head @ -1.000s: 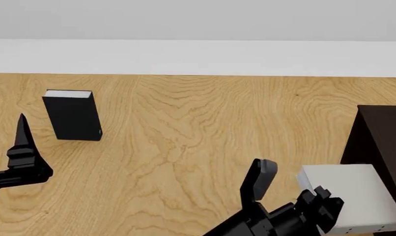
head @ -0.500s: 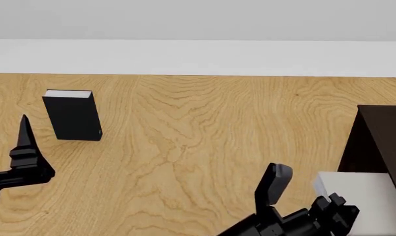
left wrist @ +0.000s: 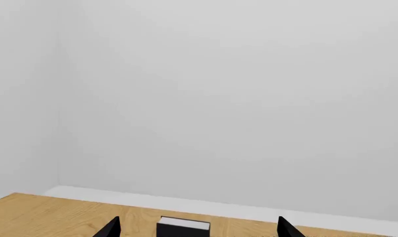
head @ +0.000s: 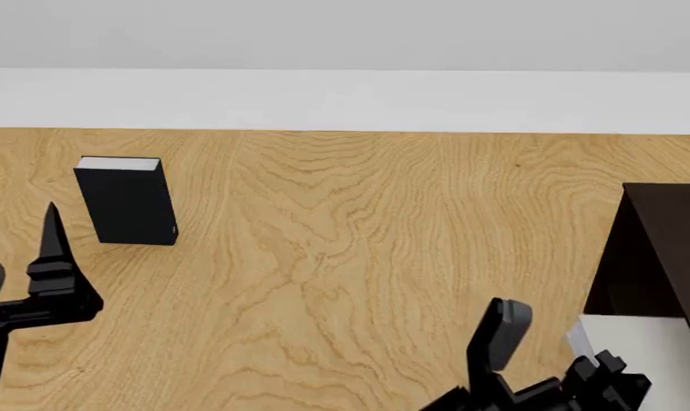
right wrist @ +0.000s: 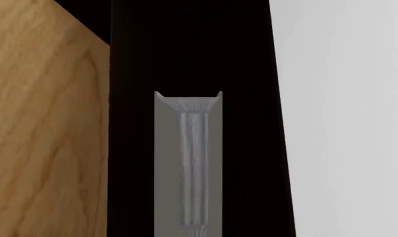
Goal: Pick up the book on the right and place it on the cabinet shelf.
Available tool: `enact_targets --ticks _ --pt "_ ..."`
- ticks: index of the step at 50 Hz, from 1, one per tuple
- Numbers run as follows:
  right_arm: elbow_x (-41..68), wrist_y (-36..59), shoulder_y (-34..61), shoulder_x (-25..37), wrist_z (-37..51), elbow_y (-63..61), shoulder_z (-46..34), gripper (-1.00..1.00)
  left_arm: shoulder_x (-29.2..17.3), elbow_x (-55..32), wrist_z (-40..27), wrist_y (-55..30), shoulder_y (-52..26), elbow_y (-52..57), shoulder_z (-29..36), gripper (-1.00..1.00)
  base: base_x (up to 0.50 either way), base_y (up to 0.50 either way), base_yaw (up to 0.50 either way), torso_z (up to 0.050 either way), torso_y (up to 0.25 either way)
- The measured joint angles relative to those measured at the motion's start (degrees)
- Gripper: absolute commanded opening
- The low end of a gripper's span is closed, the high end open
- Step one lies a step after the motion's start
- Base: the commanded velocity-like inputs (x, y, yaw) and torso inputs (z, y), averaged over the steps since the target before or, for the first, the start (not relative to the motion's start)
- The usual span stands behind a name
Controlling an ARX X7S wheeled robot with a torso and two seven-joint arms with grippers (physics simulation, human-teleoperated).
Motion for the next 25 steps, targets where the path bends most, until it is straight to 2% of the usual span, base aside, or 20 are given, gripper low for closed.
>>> enact_targets --ticks 25 --pt "-22.06 2.04 -3.02 0.16 -6.64 0.54 16.36 -1.00 -0.28 0.22 -0.31 0.45 -0.26 -0.86 0.96 1.00 0.00 0.00 0.00 0.000 0.001"
